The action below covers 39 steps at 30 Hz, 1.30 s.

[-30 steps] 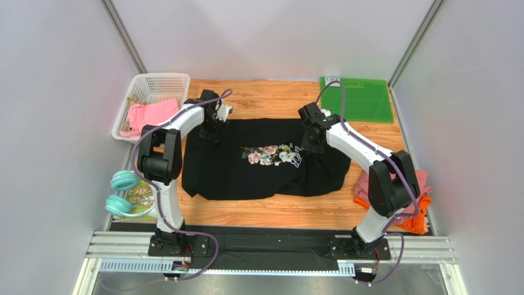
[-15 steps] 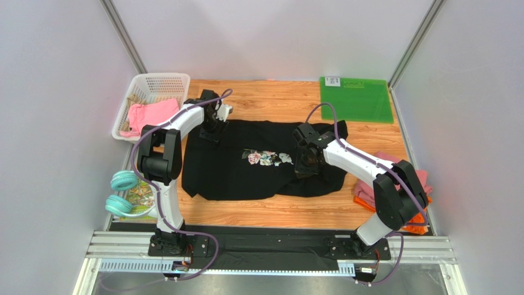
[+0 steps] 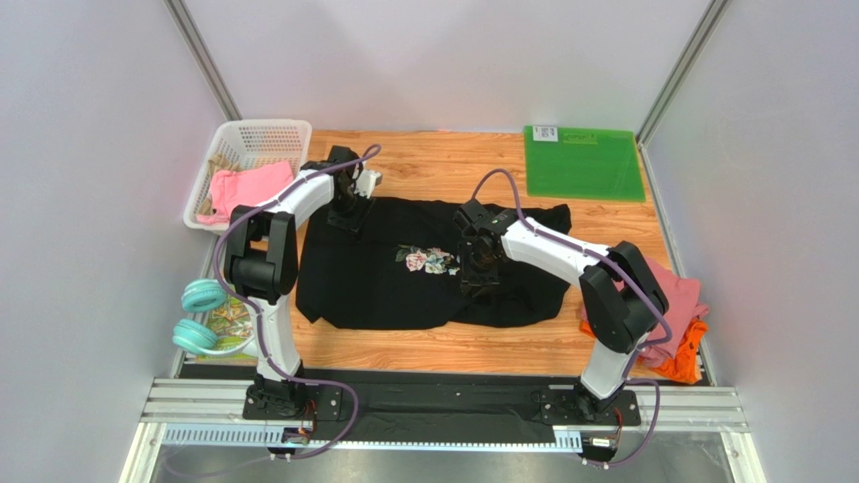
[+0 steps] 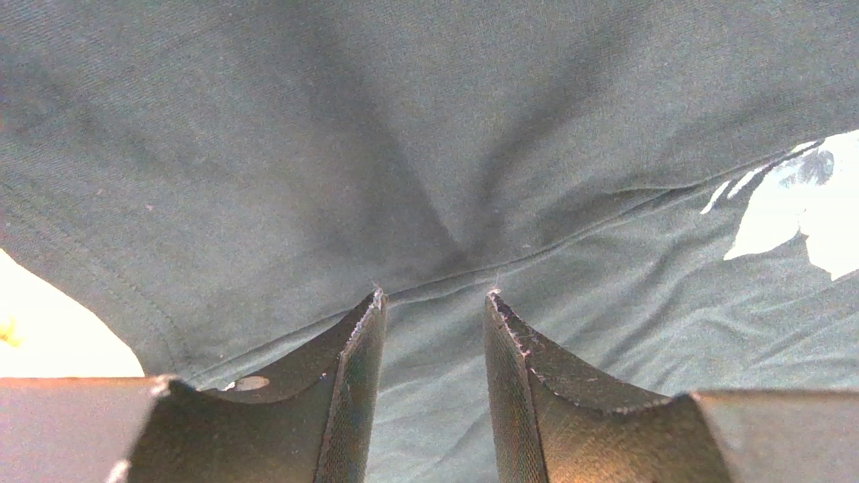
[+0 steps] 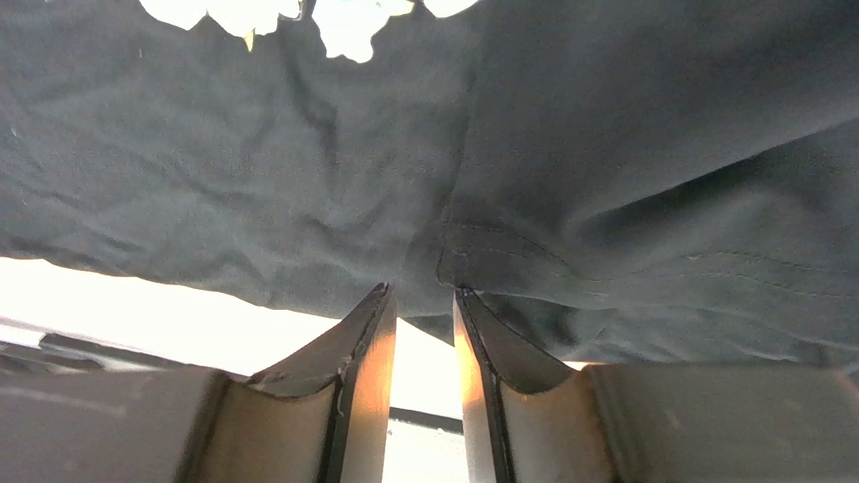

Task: Fold and stack the t-shirts
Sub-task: Fold the flattened tshirt in 1/3 of the way

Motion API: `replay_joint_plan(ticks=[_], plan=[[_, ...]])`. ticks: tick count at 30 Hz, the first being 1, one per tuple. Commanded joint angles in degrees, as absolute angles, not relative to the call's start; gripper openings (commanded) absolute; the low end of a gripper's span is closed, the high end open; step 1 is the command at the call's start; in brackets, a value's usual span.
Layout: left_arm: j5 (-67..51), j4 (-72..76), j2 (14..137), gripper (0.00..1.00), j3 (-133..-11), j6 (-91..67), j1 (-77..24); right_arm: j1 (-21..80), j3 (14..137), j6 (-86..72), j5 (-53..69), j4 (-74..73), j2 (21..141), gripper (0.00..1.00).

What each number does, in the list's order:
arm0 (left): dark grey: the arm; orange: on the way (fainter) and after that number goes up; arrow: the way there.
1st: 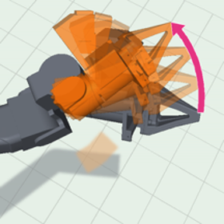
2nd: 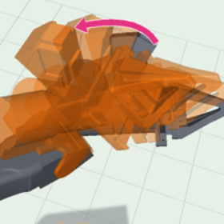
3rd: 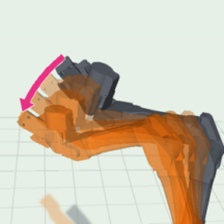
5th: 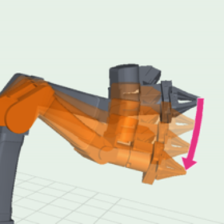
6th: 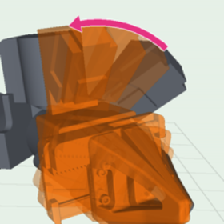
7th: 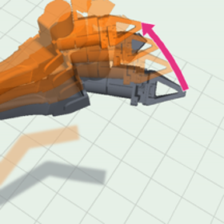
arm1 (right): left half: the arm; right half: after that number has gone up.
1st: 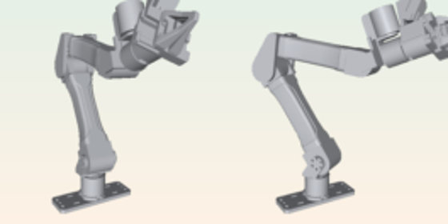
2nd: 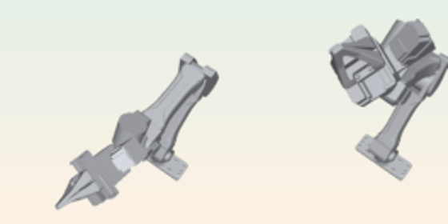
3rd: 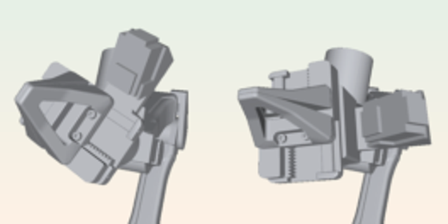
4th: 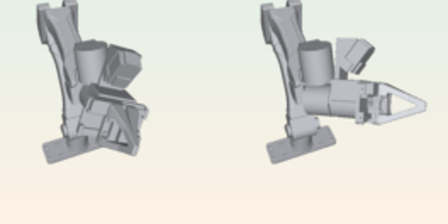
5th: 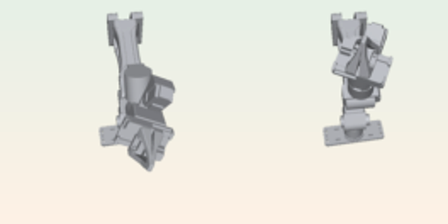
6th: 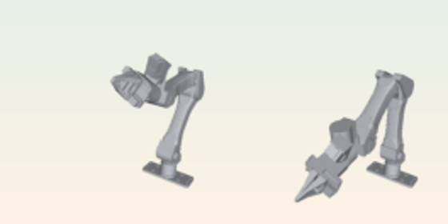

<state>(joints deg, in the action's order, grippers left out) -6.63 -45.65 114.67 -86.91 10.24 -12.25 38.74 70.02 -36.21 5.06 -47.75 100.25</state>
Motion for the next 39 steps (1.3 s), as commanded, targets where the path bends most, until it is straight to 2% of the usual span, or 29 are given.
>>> replay_joint_plan(ticks=[1,6,10,17,27,39], plan=[[-6.86,-46.41,110.57,0.47,-87.54,10.37,-12.39,33.32,79.00,-33.23,2.04,-53.07,98.97,0.33],[-6.15,-46.23,110.83,0.47,-87.63,10.90,-12.39,21.30,83.31,-34.54,-8.15,-53.79,97.47,0.30],[-5.10,-45.97,111.09,0.48,-88.50,11.16,-12.22,16.62,87.43,-34.89,-20.63,-54.14,100.80,0.26],[-6.86,-47.02,113.46,0.48,-92.45,10.55,-9.15,13.01,95.35,-34.80,-22.41,-56.95,114.94,0.23],[-5.45,-49.40,120.41,0.48,-101.77,10.63,-8.00,9.85,100.89,-34.37,-22.85,-58.45,124.53,0.20],[-4.75,-47.81,123.58,0.48,-99.41,10.37,-8.09,2.56,116.01,-32.43,-26.72,-62.14,138.15,0.19]])
